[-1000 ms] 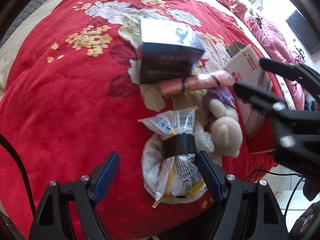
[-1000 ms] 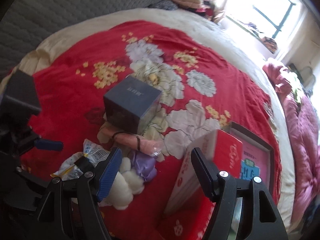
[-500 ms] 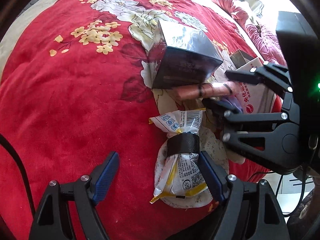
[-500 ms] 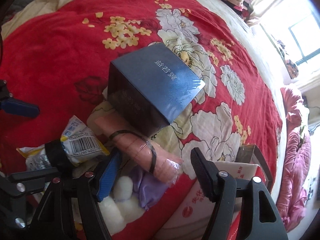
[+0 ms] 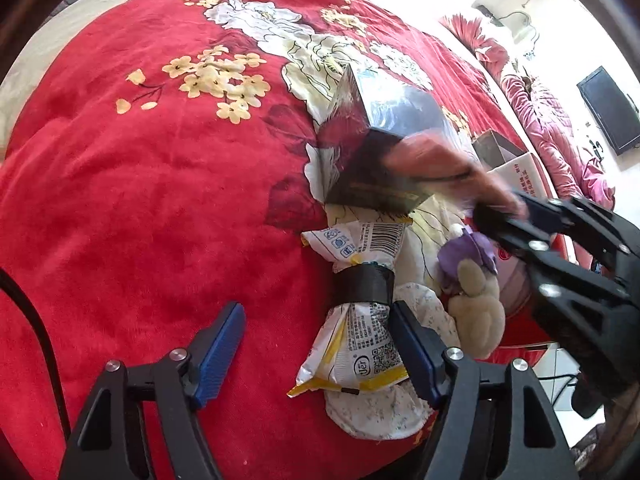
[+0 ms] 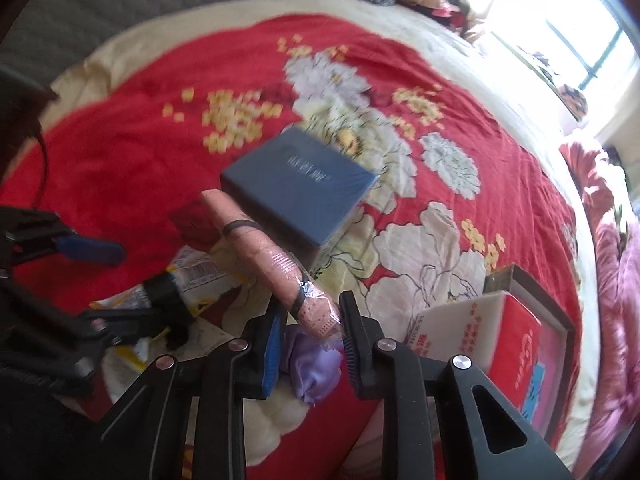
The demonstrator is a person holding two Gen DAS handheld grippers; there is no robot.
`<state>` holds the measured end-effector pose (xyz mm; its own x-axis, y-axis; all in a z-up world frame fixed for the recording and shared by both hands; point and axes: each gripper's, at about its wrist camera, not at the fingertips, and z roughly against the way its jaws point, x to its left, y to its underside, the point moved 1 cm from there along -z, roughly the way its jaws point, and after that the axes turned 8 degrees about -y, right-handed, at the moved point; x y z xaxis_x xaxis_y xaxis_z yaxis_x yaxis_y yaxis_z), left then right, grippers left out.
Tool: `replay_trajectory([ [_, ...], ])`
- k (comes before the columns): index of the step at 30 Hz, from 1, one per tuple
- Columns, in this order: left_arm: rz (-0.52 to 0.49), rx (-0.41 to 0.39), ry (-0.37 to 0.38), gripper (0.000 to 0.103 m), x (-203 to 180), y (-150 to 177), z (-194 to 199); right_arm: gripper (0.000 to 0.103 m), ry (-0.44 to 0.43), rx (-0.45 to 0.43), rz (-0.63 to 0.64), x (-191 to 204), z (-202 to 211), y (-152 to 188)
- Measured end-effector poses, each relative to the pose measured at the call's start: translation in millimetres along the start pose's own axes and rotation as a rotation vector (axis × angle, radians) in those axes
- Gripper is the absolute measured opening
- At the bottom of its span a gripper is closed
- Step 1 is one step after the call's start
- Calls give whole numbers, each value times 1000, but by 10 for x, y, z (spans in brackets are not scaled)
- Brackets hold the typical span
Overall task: Organize soft objects
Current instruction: 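Grasp the snack packet with the left tool while the right tool grasps the pink tube plush, then carry the snack packet with the left tool while the right tool carries the pink plush toward the tray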
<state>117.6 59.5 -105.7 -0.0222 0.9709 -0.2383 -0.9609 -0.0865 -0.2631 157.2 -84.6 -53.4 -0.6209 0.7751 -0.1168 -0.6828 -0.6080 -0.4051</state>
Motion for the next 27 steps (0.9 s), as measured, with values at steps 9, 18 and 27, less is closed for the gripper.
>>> replay_trajectory([
  [9, -51, 1, -92, 76, -188, -91, -139, 20, -27, -187, -179, -133, 534, 176],
  [18, -23, -14, -93, 45, -189, -184, -169, 19, -54, -222, -297, -289, 663, 409],
  [27, -37, -57, -99, 36, -328, -103, -12, 19, -68, -277, -375, -342, 872, 576],
])
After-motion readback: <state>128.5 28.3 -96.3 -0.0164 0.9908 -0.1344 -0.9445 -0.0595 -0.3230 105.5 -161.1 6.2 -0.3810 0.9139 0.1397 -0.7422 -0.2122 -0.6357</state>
